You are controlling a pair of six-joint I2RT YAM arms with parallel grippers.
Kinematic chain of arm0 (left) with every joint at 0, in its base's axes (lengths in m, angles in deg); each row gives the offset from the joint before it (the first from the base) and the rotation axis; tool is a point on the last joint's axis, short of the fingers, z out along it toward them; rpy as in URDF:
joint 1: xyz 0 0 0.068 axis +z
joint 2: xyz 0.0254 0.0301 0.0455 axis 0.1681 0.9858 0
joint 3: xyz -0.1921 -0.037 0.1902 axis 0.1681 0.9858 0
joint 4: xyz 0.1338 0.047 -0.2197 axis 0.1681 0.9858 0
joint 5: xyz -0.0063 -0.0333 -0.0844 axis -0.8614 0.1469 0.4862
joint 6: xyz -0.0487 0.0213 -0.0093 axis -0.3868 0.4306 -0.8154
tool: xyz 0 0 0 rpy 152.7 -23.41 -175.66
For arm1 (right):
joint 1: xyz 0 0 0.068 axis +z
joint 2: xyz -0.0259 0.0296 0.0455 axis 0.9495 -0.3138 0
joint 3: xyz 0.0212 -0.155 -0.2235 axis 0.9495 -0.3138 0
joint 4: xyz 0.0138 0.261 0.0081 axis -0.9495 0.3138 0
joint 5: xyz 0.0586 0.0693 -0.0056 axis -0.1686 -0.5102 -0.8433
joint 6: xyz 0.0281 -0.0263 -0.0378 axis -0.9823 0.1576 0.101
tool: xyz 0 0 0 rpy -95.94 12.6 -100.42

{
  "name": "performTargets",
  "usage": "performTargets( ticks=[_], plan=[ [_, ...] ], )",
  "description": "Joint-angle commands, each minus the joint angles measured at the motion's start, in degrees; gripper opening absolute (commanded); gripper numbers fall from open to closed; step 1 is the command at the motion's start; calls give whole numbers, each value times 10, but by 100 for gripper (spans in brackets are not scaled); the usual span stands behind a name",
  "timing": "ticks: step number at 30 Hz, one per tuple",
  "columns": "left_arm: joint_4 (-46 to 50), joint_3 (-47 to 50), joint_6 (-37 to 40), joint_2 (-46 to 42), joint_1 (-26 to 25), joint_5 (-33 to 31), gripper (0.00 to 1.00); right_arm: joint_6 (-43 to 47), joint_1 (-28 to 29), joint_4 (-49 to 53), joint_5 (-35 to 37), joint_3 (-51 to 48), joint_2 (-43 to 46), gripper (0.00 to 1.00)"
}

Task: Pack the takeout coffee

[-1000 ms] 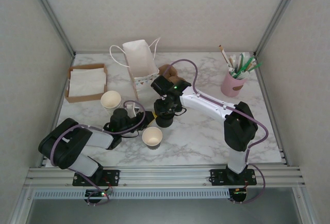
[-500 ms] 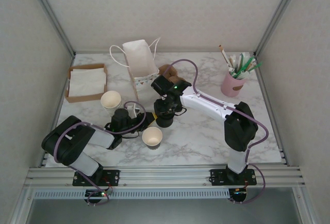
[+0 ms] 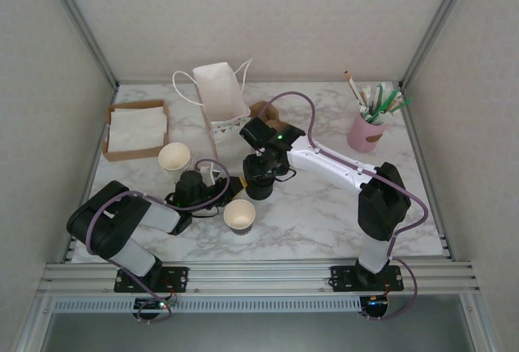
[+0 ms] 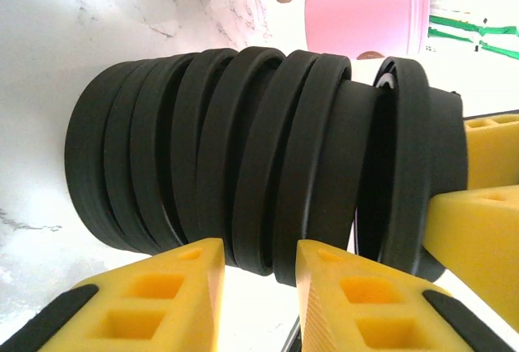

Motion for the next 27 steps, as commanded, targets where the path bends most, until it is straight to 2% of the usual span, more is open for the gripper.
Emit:
performTargets(
  ticks=[1,7,11,19,27],
  plan=[
    [2,-12,12,-8,5,4,30,-1,-2,16,8,-5,18,65],
    [11,-15,12,-21,5,4,30,-3,-2,21,24,-3,22,65],
    [37,-23,15,-48,0,0,35,1,-2,25,31,-5,38,65],
    [148,-59,43,-127,-13,-24,50,9,-1,23,38,-21,81,65],
    [277,-97,75,-209,-17,-57,75,14,-1,37,55,-34,122,65]
  ],
)
